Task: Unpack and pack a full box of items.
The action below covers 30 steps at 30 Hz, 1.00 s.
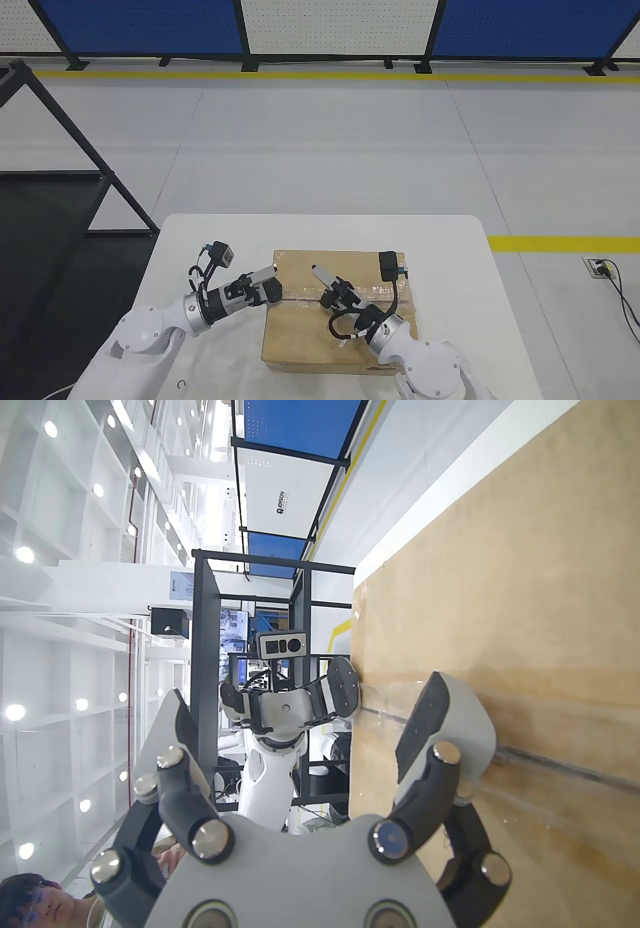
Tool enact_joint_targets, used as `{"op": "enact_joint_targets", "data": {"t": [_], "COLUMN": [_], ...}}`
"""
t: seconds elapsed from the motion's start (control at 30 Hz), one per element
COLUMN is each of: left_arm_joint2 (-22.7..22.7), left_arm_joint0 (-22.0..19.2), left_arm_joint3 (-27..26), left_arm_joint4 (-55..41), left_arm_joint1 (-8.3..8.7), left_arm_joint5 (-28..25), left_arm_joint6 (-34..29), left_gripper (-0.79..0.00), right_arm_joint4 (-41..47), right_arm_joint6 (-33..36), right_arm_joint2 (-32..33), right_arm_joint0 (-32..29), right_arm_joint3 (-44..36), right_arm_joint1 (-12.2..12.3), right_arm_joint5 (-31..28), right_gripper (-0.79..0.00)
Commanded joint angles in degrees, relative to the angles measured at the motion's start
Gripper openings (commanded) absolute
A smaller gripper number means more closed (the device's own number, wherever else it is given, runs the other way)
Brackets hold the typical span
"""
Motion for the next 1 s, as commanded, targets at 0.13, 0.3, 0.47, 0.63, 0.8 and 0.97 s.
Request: {"op": "enact_joint_targets", "data": {"t": [0.13, 0.3, 0.47, 0.63, 0.8, 0.97], "left_arm_joint2": [-0.28, -0.67, -1.81, -2.28, -1.82, -1.79], "left_arm_joint0": [0.21, 0.42, 1.12, 1.66, 1.87, 1.89], "left_arm_joint3": [-0.07, 0.35, 0.8, 0.43, -0.46, -0.69], "left_arm_joint4": [-0.13, -0.6, -1.11, -1.24, -0.98, -0.63], "left_arm_joint1": [-0.1, -0.18, -0.06, -0.06, -0.24, -0.34], "left_arm_joint5": [-0.24, -0.58, -1.11, -1.18, -1.04, -1.0], "left_arm_joint6": [0.06, -0.04, -0.32, -0.31, -0.1, -0.1], "left_gripper": [0.0, 0.0, 0.0, 0.0, 0.0, 0.0], "right_arm_joint4": [0.5, 3.67, 3.44, 1.58, 1.07, -1.9], "right_arm_joint6": [-1.27, -5.07, -6.34, -6.47, -6.82, -4.68], "right_arm_joint2": [-1.53, -4.98, -6.68, -7.24, -6.11, -4.62], "right_arm_joint0": [-0.25, 2.2, 3.97, 4.61, 3.61, 2.21], "right_arm_joint3": [0.41, 3.41, 5.48, 5.51, 3.23, 0.6], "right_arm_joint1": [-0.38, -1.76, -2.48, -2.73, -2.68, -2.11], "right_arm_joint5": [0.17, 0.34, 1.04, 3.24, 6.07, 10.51], "right_gripper": [0.0, 0.0, -0.434, -0.591, -0.785, -0.785]}}
